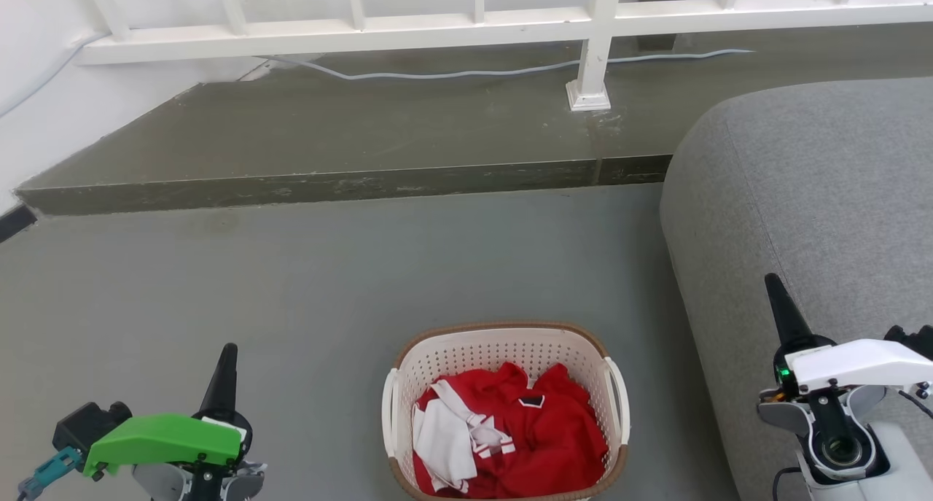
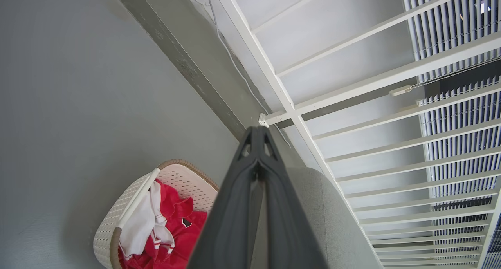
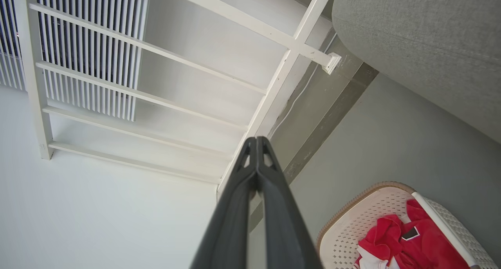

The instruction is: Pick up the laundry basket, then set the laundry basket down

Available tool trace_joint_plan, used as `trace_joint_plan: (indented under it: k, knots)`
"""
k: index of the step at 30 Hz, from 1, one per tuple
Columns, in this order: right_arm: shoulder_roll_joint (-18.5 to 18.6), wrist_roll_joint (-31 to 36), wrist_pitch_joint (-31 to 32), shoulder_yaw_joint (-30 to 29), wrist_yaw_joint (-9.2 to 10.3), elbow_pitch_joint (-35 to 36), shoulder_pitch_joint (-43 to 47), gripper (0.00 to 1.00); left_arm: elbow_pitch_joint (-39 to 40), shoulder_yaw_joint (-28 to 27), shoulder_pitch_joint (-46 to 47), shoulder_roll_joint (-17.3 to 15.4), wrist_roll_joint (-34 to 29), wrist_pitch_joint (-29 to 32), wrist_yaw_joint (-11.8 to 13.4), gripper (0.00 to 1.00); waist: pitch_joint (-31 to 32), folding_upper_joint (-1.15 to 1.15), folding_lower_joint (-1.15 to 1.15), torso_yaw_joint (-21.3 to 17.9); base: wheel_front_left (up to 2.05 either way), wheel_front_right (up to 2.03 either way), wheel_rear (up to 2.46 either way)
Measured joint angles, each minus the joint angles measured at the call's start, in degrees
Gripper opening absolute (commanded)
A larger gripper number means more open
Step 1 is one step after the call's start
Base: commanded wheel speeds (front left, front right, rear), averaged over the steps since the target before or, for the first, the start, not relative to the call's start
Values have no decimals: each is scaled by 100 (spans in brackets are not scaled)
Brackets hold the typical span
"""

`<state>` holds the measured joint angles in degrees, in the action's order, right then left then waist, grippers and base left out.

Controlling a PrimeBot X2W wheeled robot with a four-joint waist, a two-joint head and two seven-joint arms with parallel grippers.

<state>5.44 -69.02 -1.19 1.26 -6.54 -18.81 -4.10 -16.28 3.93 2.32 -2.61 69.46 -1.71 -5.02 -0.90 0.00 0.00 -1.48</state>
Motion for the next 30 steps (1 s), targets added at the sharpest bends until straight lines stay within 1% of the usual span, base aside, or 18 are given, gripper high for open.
trace_joint_plan:
  k: [19,20,28,30]
  knots:
    - [-142,-1158,352,-428,-1,119,-1,0,1,-349,8,-3,1182,327,-65,0,38,0,0,75,0,0,0]
    - [-152,-1217,355,-449,-1,124,-1,0,1,-370,8,-4,1220,355,-99,0,40,0,0,79,0,0,0]
    - [-200,-1679,516,-631,-1,178,-2,0,7,-516,18,-7,1704,514,-112,0,56,0,0,111,0,0,0]
    - [-211,-1817,537,-673,-2,185,-2,0,8,-552,21,-5,1858,528,-156,0,60,0,0,118,0,0,0]
